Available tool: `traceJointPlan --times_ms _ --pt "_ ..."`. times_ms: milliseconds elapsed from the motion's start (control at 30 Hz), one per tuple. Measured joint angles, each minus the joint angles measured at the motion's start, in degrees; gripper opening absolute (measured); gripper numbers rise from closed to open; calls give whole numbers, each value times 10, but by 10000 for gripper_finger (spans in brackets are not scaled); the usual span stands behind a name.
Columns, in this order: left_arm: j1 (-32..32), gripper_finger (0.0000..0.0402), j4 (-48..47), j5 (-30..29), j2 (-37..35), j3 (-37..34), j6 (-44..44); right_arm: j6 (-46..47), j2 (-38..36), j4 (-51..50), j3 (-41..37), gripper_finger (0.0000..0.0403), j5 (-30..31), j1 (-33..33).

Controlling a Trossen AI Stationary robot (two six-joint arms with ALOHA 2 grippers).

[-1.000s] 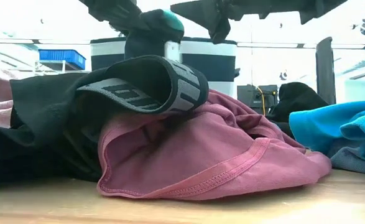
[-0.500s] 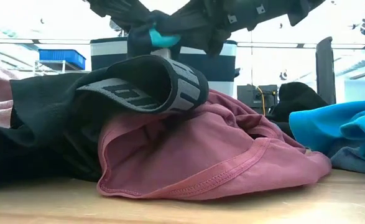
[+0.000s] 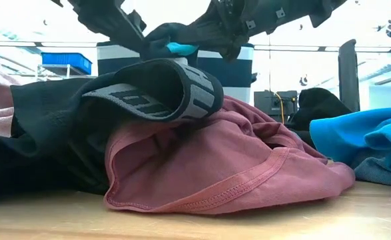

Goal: Sort clothes
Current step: Put the dark blue sock into the blue laundry organizer

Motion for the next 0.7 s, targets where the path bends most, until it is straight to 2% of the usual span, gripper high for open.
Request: traceJointPlan --times_ms 100,233,367,500,600,700 --pt "2 164 -37 -2 -13 0 -42 -1 -13 -7 0 5 0 -6" --pt "-2 167 -80 -21 -53 -8 -85 -16 -54 -24 0 5 0 -13" --pt "-16 168 -61 -53 -110 -27 -94 -57 -106 -26 0 5 -1 -21" --pt "-28 168 13 -63 -165 -61 -86 -102 -148 5 1 5 25 -46" --pt "-35 168 53 -64 -192 -85 -91 -126 -170 41 2 5 39 -82" --pt "-38 168 62 -64 -204 -103 -113 -131 -181 16 35 5 40 -135"
